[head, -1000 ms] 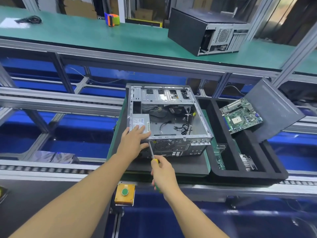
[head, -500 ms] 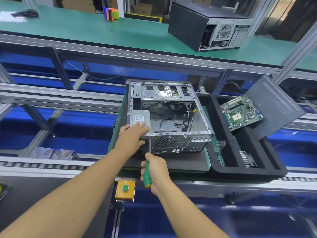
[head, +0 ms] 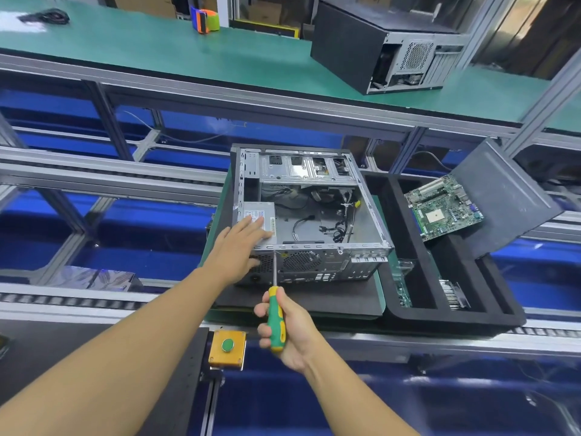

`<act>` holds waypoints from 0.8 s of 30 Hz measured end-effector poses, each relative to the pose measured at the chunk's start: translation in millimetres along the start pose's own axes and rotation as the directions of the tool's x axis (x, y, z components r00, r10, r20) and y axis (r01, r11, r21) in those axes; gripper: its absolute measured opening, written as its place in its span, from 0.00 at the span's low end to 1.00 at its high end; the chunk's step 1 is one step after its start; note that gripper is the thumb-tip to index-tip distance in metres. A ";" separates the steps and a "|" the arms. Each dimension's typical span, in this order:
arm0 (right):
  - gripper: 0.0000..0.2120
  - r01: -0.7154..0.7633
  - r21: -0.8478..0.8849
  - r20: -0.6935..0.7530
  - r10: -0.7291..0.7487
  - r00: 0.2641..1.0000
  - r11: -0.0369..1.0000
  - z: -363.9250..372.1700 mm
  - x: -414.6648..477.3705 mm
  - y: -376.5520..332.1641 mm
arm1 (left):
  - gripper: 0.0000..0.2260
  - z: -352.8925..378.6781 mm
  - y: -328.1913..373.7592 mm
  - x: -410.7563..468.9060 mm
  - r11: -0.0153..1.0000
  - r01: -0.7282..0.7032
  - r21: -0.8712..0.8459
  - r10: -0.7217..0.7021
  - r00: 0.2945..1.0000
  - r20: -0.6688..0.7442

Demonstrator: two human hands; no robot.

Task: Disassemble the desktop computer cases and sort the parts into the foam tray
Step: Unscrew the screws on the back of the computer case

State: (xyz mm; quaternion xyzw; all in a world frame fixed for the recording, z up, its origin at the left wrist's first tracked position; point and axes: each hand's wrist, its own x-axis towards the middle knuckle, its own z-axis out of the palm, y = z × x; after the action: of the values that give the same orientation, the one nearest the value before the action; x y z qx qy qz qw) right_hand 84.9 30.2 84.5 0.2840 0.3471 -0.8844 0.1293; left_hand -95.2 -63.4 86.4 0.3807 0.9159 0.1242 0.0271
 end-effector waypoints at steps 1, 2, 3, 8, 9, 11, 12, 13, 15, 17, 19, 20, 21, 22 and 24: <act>0.15 0.001 0.027 -0.009 0.000 1.000 1.000 -1.6 0.2 0.8 | 0.31 0.0 -0.3 0.0 1.000 -0.010 -0.010 0.010 1.000 0.002; 0.15 0.008 0.038 -0.025 -0.007 1.000 0.999 -3.1 0.6 1.4 | 0.32 0.5 -0.4 0.0 1.000 -0.017 -0.014 0.017 1.000 -0.002; 0.15 0.025 0.017 -0.055 -0.024 0.998 1.000 -3.9 1.1 2.1 | 0.31 1.1 -0.5 -0.3 1.000 -0.022 -0.014 0.022 1.000 -0.009; 0.15 0.046 -0.191 -0.313 -0.105 0.944 0.981 22.8 6.2 7.5 | 0.31 3.0 -1.6 -0.9 0.999 -0.037 -0.032 0.035 0.999 -0.041; 0.15 0.057 -0.327 -0.374 -0.184 0.909 0.943 28.6 5.5 6.4 | 0.31 3.0 -1.5 -1.2 0.999 -0.038 -0.030 0.036 0.998 -0.043; 0.16 -0.021 -0.737 -0.405 -0.417 0.814 0.675 24.5 6.2 7.7 | 0.31 3.0 -0.7 -2.3 0.999 -0.033 -0.037 0.031 0.999 -0.045; 0.16 -0.084 -0.851 -0.384 -0.507 0.772 0.518 20.5 5.1 8.1 | 0.31 3.1 -0.3 -2.5 0.999 -0.033 -0.043 0.031 0.998 -0.047; 0.16 -0.115 -0.886 -0.371 -0.539 0.756 0.449 17.9 4.2 8.1 | 0.31 3.4 -0.8 -2.4 0.998 -0.035 -0.046 0.032 0.998 -0.053; 0.15 -0.048 -0.725 -0.421 -0.387 0.820 0.687 21.4 1.7 -0.4 | 0.31 3.6 -2.6 -2.4 0.998 -0.040 -0.047 0.038 0.998 -0.051; 0.16 -0.037 -0.371 -0.398 -0.123 0.909 0.928 19.1 0.8 -9.3 | 0.31 4.4 -3.7 -2.9 0.998 -0.047 -0.049 0.045 0.998 -0.042; 0.18 -0.077 -0.190 -0.257 0.027 0.966 0.979 11.6 -5.3 -14.3 | 0.31 5.5 -3.5 -3.1 0.998 -0.045 -0.050 0.043 0.998 -0.047; 0.19 -0.098 -0.146 -0.188 0.069 0.980 0.984 5.9 -7.1 -14.8 | 0.31 5.5 -3.3 -2.6 0.998 -0.041 -0.053 0.038 0.998 -0.052; 0.19 -0.116 -0.129 -0.132 0.099 0.986 0.985 0.5 -8.6 -14.3 | 0.31 5.5 -3.1 -2.3 0.998 -0.039 -0.055 0.036 0.998 -0.056; 0.18 -0.124 -0.135 -0.098 0.111 0.989 0.983 -3.9 -9.0 -13.7 | 0.30 5.4 -2.9 -2.1 0.998 -0.039 -0.056 0.036 0.998 -0.055; 0.13 -0.079 -0.188 -0.111 0.059 0.992 0.979 -9.2 -7.0 -11.5 | 0.30 6.2 -3.3 -2.5 0.998 -0.038 -0.058 0.035 0.998 -0.048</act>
State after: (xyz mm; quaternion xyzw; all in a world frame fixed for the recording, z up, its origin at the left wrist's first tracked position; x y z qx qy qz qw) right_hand 89.4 45.0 89.4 0.3279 0.4271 -0.8256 0.1686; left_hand -94.8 -66.2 79.5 0.3933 0.9052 0.1607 0.0146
